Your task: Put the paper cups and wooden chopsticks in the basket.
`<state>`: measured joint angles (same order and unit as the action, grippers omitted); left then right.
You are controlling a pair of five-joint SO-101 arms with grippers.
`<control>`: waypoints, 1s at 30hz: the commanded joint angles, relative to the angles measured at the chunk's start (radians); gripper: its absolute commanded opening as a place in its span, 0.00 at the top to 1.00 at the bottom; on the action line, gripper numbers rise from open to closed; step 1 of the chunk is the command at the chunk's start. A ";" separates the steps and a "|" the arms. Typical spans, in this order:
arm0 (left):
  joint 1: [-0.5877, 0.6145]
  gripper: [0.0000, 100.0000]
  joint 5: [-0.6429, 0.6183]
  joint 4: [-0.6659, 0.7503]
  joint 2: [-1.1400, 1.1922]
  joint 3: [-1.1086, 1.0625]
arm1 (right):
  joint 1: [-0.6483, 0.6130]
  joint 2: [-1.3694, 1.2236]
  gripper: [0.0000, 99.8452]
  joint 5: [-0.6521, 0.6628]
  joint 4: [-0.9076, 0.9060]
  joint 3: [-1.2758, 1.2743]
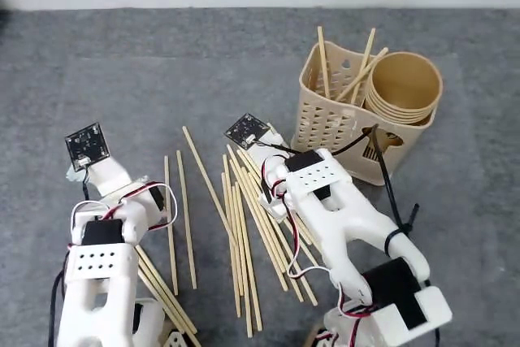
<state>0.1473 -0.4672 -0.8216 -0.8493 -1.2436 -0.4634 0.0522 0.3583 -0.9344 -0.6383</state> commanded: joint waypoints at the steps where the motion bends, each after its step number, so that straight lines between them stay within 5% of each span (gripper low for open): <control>1: 0.000 0.99 -0.006 0.015 -0.034 0.007 | -0.005 -0.008 0.83 0.006 -0.005 0.014; 20: -0.002 0.99 -0.006 0.018 -0.034 -0.002 | -0.024 -0.137 0.99 0.011 -0.070 0.087; 30: -0.003 0.99 -0.006 0.018 -0.034 -0.002 | -0.021 0.093 0.99 0.011 -0.166 0.086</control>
<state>0.1473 -0.4687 -0.8216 -0.8585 -1.2528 -0.4741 0.0307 0.3598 -1.0633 -0.5677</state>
